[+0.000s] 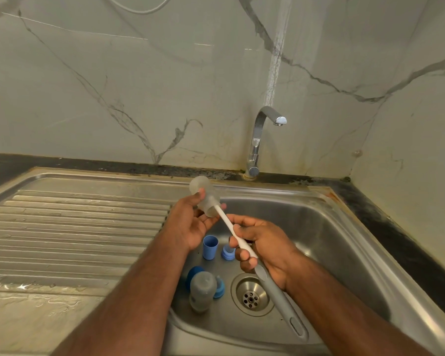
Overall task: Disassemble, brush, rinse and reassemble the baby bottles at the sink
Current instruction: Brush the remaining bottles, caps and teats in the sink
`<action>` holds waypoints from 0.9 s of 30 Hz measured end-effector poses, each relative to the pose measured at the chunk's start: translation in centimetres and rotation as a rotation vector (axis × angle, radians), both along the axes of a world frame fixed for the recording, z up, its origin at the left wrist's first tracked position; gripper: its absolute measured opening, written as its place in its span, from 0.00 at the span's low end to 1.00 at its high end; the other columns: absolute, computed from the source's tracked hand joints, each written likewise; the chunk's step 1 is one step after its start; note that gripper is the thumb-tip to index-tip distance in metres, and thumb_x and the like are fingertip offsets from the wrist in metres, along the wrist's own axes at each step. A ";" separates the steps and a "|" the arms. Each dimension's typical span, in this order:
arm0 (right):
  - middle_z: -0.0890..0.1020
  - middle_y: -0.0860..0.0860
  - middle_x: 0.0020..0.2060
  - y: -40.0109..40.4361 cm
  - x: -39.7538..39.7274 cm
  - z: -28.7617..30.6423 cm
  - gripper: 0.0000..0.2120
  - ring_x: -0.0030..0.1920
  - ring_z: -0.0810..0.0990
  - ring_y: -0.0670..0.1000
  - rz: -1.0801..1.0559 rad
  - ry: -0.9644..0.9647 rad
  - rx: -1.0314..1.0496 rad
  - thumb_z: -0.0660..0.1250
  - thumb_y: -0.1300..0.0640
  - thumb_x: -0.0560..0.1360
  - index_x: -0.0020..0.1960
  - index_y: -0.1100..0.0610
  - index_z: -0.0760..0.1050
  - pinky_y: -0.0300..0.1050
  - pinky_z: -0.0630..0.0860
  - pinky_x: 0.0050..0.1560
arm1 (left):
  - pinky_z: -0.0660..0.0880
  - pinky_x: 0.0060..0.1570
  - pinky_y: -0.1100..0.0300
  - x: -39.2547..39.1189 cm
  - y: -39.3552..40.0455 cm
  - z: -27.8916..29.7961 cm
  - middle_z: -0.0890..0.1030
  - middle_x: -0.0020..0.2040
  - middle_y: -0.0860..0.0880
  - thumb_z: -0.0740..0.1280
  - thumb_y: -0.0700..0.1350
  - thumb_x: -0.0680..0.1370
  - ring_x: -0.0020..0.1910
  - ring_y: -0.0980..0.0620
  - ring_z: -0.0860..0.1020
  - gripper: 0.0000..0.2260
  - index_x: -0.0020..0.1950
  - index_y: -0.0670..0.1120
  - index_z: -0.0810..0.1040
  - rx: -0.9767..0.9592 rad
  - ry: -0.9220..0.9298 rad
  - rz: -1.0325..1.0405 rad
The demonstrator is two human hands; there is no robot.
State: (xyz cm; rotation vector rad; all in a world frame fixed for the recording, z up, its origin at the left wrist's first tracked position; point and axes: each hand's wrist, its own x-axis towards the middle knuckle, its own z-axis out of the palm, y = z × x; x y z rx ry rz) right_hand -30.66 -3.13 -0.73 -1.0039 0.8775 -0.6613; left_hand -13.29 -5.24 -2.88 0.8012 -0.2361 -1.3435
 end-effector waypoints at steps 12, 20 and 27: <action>0.77 0.55 0.34 0.8 0.3 0.2 0.16 0.26 0.70 0.47 -0.041 0.102 -0.140 0.60 0.63 0.83 0.65 0.48 0.77 0.37 0.66 0.22 | 0.77 0.63 0.38 0.4 0.2 0.3 0.76 0.62 0.30 0.66 0.42 0.82 0.58 0.29 0.81 0.14 0.64 0.38 0.70 -0.073 0.153 -0.018; 0.79 0.54 0.36 0.0 0.2 -0.5 0.18 0.25 0.70 0.46 0.034 0.557 -0.542 0.61 0.59 0.83 0.70 0.43 0.74 0.39 0.68 0.24 | 0.76 0.64 0.39 0.8 0.4 0.4 0.75 0.63 0.31 0.65 0.42 0.83 0.57 0.30 0.81 0.11 0.62 0.38 0.71 -0.092 0.168 0.003; 0.79 0.56 0.35 0.8 0.2 0.3 0.16 0.25 0.71 0.48 0.036 0.049 -0.172 0.61 0.63 0.82 0.65 0.48 0.77 0.38 0.68 0.21 | 0.77 0.62 0.38 0.6 0.7 0.7 0.76 0.64 0.31 0.64 0.43 0.83 0.57 0.30 0.82 0.12 0.64 0.38 0.70 -0.150 0.225 -0.046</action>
